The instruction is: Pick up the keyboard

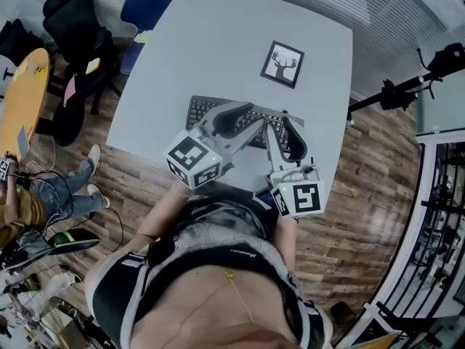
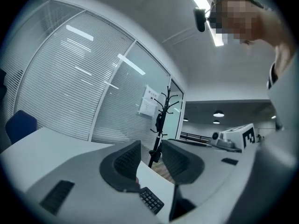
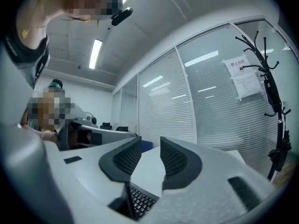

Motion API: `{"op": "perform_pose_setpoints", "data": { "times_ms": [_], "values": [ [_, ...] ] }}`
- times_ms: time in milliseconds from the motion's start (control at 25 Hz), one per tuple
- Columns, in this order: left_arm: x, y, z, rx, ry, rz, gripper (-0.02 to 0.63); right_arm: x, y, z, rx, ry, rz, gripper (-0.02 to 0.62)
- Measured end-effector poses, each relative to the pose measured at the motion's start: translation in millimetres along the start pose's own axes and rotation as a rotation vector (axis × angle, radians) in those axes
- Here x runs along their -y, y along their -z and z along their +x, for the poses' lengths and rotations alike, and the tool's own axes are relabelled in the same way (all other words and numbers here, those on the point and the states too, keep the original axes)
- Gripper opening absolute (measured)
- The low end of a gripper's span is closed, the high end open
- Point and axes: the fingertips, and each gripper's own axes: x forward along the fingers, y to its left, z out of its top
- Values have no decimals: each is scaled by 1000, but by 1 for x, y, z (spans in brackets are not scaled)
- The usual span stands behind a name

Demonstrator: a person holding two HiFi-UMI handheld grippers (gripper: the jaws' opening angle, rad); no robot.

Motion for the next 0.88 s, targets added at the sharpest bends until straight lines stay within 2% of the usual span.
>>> {"op": "perform_pose_setpoints", "data": {
  "times_ms": [560,760,880],
  "values": [
    [-43,0,-16,-30,11,-6,129,-15,9,34,-39,51,-27,126],
    [-49,11,-12,-73,-14,58,124,-9,19,40,-69,58,-3,126],
    [-51,18,-12,-90,-19,63,124,-5,28,42,-91,65,8,126]
  ]
}}
